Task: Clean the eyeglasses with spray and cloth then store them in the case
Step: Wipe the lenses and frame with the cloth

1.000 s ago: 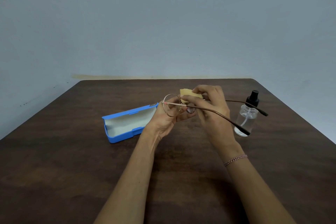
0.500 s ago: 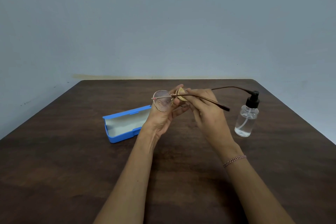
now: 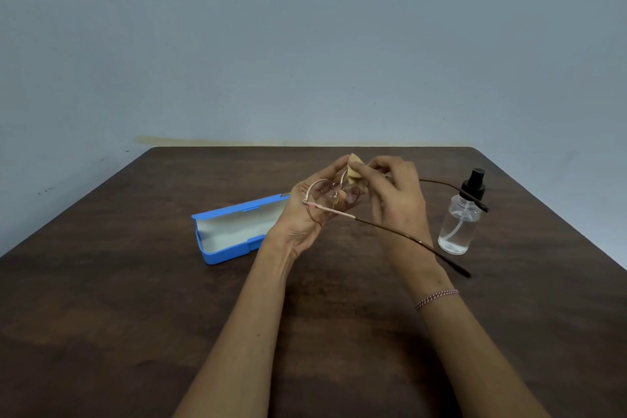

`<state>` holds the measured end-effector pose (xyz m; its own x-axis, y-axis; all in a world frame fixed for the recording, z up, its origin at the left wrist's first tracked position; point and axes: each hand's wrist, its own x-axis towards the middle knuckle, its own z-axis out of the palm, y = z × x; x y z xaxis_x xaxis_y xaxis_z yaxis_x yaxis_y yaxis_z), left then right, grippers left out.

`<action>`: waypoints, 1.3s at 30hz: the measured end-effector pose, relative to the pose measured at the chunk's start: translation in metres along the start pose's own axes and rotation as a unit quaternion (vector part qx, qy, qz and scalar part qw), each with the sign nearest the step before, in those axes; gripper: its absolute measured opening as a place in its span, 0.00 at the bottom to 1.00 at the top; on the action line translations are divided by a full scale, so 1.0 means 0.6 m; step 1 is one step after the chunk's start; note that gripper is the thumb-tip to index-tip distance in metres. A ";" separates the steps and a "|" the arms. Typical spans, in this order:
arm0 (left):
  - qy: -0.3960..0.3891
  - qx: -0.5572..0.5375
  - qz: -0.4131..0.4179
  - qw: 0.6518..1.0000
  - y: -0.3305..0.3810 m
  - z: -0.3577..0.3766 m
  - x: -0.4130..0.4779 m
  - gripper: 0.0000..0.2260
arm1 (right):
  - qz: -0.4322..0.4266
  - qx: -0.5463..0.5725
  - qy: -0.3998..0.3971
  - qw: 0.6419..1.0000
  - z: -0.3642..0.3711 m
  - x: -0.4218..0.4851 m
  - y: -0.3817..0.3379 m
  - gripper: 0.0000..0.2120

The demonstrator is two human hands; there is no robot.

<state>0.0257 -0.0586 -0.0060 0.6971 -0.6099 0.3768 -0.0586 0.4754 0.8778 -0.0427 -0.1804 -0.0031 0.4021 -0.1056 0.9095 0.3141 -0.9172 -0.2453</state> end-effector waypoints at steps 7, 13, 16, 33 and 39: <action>0.009 0.009 -0.009 1.000 -0.002 -0.005 0.000 0.24 | -0.067 0.030 -0.037 0.997 -0.009 -0.004 -0.015 0.15; 0.002 -0.002 -0.010 1.000 -0.001 0.001 0.001 0.26 | -0.033 0.011 -0.008 0.999 0.001 -0.001 -0.003 0.16; 0.006 0.009 -0.011 1.000 0.001 -0.001 -0.001 0.21 | -0.069 0.037 -0.043 0.996 -0.007 -0.006 -0.016 0.16; 0.046 -0.038 -0.005 0.998 0.001 -0.013 0.001 0.19 | 0.032 0.025 -0.099 0.994 -0.002 -0.006 -0.011 0.16; 0.058 -0.044 0.007 0.997 0.001 -0.010 0.002 0.19 | -0.044 0.024 -0.061 0.997 0.004 -0.007 -0.018 0.16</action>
<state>0.0309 -0.0551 -0.0070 0.7749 -0.5282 0.3473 -0.0091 0.5400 0.8416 -0.0459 -0.1694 -0.0048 0.4722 0.0244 0.8811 0.3923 -0.9010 -0.1853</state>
